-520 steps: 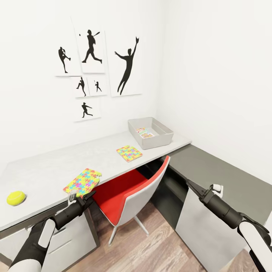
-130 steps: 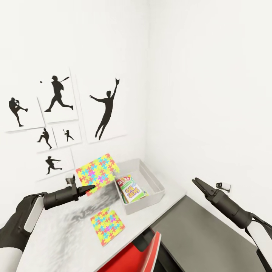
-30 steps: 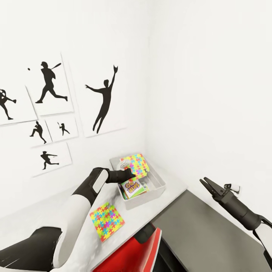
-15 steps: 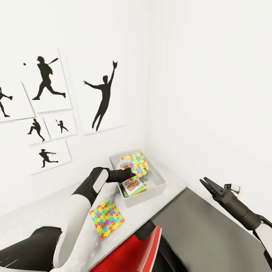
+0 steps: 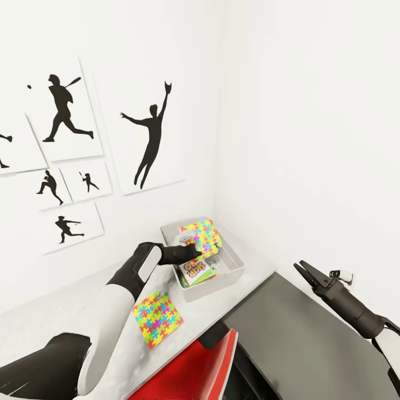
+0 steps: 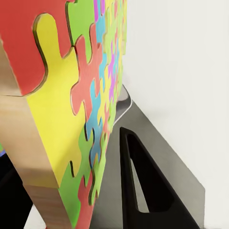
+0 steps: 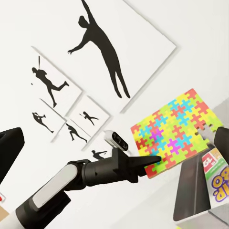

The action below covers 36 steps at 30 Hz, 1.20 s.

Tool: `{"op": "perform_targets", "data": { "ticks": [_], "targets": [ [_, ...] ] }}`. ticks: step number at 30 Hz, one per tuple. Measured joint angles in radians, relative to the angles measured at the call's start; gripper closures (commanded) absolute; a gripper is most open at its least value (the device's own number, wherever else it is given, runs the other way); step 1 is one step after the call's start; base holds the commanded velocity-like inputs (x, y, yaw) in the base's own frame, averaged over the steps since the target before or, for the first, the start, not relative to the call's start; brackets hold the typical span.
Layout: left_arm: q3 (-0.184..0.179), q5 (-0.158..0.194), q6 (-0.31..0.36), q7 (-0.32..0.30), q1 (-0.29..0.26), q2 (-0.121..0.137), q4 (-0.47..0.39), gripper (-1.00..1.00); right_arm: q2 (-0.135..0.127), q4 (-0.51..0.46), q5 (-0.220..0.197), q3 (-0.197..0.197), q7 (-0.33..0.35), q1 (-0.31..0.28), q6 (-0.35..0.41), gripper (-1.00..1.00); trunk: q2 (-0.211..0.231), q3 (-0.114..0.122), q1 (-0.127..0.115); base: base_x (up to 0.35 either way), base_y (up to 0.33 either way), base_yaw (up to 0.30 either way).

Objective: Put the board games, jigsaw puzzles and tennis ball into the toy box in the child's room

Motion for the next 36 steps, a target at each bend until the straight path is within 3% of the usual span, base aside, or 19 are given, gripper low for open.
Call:
{"op": "perform_targets", "data": {
  "ticks": [28, 36],
  "targets": [
    [-0.016, -0.002, -0.003, 0.000, 0.000, 0.003, -0.005, 1.00, 0.001, 0.001, 0.000, 0.001, 0.000, 0.000, 0.000, -1.00, 0.000, -0.046, 0.000, 0.000, 0.000, 0.000],
    [-0.023, -0.001, -0.003, -0.001, 0.000, 0.003, -0.031, 1.00, 0.001, 0.001, 0.000, -0.001, 0.000, 0.000, -0.001, -1.00, 0.000, -0.049, 0.000, 0.000, 0.000, 0.000]
  ]
}}
